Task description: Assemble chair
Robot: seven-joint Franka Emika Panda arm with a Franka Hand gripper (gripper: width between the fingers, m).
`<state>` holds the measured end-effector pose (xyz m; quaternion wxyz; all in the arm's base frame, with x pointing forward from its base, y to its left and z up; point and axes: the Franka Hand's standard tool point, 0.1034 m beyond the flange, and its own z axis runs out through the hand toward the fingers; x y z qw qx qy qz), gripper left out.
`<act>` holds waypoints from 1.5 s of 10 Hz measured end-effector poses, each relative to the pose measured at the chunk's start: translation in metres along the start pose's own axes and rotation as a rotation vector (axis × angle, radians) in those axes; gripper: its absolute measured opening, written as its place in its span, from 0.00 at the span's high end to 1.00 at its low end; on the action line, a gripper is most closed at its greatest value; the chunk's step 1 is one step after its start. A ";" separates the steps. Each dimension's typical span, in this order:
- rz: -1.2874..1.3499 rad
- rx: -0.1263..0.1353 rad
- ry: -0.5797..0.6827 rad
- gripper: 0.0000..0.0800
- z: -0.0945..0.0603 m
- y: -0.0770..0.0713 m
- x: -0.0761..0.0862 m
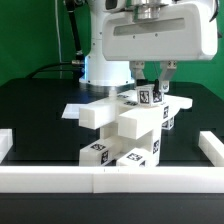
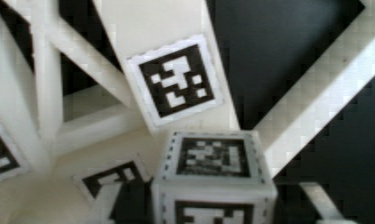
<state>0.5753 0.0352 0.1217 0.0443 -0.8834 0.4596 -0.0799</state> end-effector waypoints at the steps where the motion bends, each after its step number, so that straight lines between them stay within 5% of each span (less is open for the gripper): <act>1: -0.056 -0.004 0.001 0.64 0.000 0.000 0.000; 3: -0.192 -0.011 0.000 0.24 -0.002 -0.005 -0.002; 7: -0.635 -0.025 -0.021 0.19 0.001 -0.001 -0.001; 15: -1.087 -0.034 -0.022 0.19 0.001 0.000 0.002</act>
Offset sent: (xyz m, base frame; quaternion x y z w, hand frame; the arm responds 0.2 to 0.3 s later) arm 0.0050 0.0132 0.0031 -0.0222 -0.0131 -0.2110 0.9772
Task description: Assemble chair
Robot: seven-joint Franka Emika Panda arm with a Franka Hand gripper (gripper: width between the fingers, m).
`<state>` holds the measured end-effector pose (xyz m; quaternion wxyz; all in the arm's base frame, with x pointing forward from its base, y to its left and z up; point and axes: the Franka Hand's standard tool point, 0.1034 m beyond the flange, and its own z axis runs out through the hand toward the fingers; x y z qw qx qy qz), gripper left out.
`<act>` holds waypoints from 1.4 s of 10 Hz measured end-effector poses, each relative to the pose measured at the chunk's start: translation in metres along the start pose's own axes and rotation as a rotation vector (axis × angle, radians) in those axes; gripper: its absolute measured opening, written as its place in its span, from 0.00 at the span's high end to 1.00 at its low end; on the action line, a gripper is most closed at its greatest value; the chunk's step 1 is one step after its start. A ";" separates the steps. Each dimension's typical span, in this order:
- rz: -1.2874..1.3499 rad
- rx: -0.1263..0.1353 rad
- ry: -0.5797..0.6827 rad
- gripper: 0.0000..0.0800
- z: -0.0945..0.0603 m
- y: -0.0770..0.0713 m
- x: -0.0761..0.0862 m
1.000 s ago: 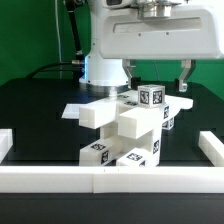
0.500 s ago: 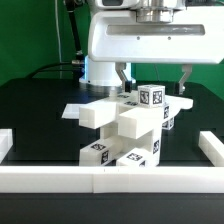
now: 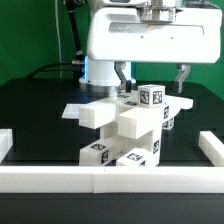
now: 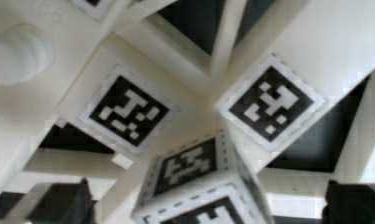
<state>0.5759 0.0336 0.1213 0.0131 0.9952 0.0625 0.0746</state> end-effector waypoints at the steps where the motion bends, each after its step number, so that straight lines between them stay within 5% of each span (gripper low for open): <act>1: 0.004 0.000 0.002 0.19 -0.001 0.000 0.001; 4: 0.042 -0.001 0.001 0.64 0.000 0.000 0.000; 14: 0.940 0.009 0.016 0.64 0.001 -0.004 0.004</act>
Offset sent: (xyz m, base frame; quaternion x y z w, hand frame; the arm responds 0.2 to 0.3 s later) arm 0.0000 0.0000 0.0000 0.0000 0.0000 0.0000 1.0000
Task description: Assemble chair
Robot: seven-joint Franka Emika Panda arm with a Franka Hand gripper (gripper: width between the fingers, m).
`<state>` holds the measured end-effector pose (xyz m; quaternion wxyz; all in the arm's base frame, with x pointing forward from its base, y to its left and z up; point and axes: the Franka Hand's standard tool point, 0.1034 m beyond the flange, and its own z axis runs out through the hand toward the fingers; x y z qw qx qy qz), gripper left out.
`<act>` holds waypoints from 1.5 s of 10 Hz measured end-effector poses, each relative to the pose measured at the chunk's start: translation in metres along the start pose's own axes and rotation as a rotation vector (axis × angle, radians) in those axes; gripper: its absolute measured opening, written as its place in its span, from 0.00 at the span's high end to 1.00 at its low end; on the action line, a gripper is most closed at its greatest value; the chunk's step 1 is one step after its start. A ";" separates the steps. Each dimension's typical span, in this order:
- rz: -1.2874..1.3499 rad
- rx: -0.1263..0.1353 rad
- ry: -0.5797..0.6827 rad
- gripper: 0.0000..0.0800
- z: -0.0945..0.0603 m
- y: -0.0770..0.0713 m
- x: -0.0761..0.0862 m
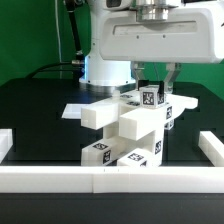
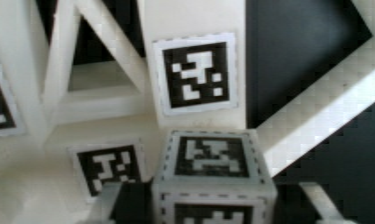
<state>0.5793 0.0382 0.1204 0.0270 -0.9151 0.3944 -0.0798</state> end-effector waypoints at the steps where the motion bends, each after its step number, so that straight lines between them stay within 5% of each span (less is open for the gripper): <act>1: 0.066 0.009 0.005 0.64 0.000 -0.002 0.000; 4: 0.113 0.012 0.009 0.64 0.001 -0.005 -0.002; 6: 0.013 0.012 0.009 0.27 0.000 -0.006 -0.002; 7: -0.122 0.012 0.011 0.21 -0.001 -0.007 0.001; 15: -0.775 -0.014 -0.003 0.19 0.002 -0.004 -0.004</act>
Offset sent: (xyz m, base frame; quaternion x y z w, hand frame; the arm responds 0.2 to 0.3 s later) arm 0.0000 0.0000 0.0000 0.0000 0.0000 0.0000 1.0000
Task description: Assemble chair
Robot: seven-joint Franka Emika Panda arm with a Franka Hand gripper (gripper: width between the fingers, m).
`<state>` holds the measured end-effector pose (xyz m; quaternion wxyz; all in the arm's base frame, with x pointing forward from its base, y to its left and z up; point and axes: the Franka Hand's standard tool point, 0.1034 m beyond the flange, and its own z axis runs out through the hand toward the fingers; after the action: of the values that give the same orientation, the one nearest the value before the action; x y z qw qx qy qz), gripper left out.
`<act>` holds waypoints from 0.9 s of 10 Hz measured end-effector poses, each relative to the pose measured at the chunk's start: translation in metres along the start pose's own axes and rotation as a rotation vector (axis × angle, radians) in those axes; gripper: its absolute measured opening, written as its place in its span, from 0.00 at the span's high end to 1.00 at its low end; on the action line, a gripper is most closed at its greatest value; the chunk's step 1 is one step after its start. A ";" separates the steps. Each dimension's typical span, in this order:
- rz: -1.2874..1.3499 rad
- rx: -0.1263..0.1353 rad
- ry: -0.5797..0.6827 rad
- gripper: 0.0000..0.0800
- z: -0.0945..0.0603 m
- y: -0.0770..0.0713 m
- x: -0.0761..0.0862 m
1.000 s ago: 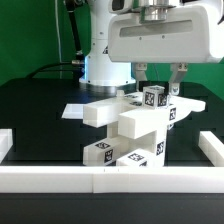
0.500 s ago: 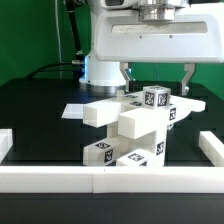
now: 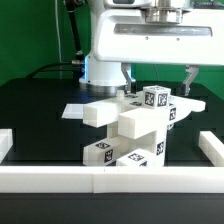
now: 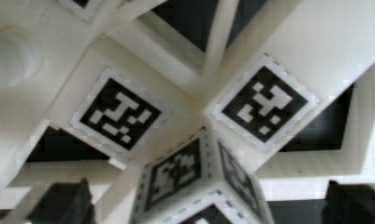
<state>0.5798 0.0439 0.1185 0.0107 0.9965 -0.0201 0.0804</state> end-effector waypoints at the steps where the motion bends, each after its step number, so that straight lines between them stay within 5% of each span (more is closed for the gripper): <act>1: -0.069 -0.002 0.000 0.19 0.000 0.001 0.000; 4: -0.180 -0.008 0.001 0.19 -0.001 0.004 0.001; 6: -0.146 -0.008 0.000 0.51 0.000 0.004 0.001; 9: 0.004 -0.007 0.001 0.65 0.000 0.004 0.001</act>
Offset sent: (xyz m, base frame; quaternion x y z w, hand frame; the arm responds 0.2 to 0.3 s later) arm 0.0018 -0.0010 0.0063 0.0033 0.0023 -0.0430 0.9991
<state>0.5805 0.0401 0.1191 0.0140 0.9964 -0.0225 0.0807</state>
